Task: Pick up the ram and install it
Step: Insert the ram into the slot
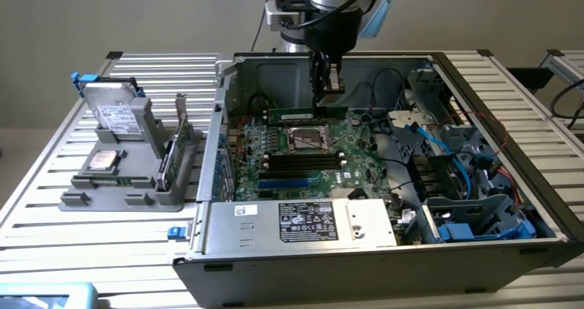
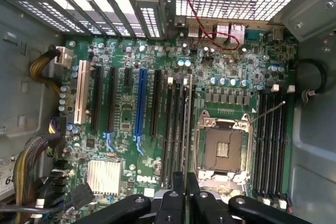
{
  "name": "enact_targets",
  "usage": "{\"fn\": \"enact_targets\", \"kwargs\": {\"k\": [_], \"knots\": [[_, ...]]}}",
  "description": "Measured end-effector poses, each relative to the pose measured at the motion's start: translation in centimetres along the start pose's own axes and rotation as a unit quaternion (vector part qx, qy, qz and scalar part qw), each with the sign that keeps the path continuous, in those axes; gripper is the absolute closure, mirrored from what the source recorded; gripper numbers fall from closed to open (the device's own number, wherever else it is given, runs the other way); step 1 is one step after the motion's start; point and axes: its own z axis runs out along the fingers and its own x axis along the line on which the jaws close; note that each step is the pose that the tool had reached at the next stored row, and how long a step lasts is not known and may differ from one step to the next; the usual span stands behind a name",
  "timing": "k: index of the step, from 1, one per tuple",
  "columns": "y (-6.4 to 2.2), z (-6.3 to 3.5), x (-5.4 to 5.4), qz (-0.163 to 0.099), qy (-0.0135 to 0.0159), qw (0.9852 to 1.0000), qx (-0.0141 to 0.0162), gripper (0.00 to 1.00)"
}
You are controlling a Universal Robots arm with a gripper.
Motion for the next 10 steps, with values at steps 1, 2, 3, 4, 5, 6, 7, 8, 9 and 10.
{"fn": "enact_targets", "kwargs": {"k": [1, 2, 3, 4, 5, 6, 7, 8, 9, 10], "knots": [[0.00, 0.00, 0.00, 0.000, 0.0000, 1.0000, 0.0000, 0.87], [0.00, 0.00, 0.00, 0.000, 0.0000, 1.0000, 0.0000, 0.87], [0.00, 0.04, 0.00, 0.000, 0.0000, 1.0000, 0.0000, 0.87], [0.00, 0.13, 0.00, 0.001, -0.0001, 1.0000, 0.0000, 0.87], [-0.01, 0.26, -0.01, 0.002, 0.0002, 1.0000, -0.0001, 0.87], [-0.02, 0.36, -0.02, 0.003, 0.0011, 1.0000, -0.0001, 0.87], [-0.02, 0.43, -0.03, 0.004, 0.0029, 1.0000, -0.0003, 0.87], [-0.02, 0.50, -0.03, 0.005, 0.0050, 1.0000, -0.0005, 0.87], [-0.02, 0.58, -0.03, 0.006, 0.0068, 1.0000, -0.0006, 0.87], [-0.02, 0.64, -0.03, 0.008, 0.0087, 0.9999, -0.0008, 0.87]]}}
